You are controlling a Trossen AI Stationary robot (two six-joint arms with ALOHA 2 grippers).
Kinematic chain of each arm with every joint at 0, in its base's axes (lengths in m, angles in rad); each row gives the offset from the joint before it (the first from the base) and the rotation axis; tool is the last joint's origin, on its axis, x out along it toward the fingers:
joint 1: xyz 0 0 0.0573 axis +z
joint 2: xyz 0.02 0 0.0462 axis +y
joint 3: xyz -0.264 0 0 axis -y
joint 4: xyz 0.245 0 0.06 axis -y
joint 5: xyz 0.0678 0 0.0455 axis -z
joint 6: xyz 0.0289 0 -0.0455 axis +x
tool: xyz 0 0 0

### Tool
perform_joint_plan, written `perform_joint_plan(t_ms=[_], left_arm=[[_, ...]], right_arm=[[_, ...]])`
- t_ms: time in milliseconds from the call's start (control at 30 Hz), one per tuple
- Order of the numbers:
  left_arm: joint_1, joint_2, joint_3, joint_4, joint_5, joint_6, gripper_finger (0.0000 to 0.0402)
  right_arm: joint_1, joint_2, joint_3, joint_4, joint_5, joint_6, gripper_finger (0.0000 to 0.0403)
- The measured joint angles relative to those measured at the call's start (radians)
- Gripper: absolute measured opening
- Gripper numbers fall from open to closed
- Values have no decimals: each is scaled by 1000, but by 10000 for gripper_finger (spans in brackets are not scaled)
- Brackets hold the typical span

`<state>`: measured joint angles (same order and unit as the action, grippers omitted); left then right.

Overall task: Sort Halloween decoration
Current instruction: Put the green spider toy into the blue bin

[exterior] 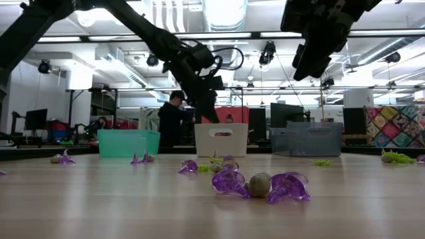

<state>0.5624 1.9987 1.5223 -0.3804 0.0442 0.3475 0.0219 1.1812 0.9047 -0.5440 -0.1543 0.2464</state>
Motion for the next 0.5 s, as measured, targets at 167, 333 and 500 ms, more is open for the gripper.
perform_joint_plan(t_ms=[167,333,500], left_arm=[[-31,-83,0,-96,7,2,123],[-78,-192,-36,-140,102,-9,123],[-152,-335,-155,-93,106,-44,117]], right_arm=[[0,0,0,0,0,70,57],[7,0,0,-1,0,144,57],[46,0,0,0,26,196,57]])
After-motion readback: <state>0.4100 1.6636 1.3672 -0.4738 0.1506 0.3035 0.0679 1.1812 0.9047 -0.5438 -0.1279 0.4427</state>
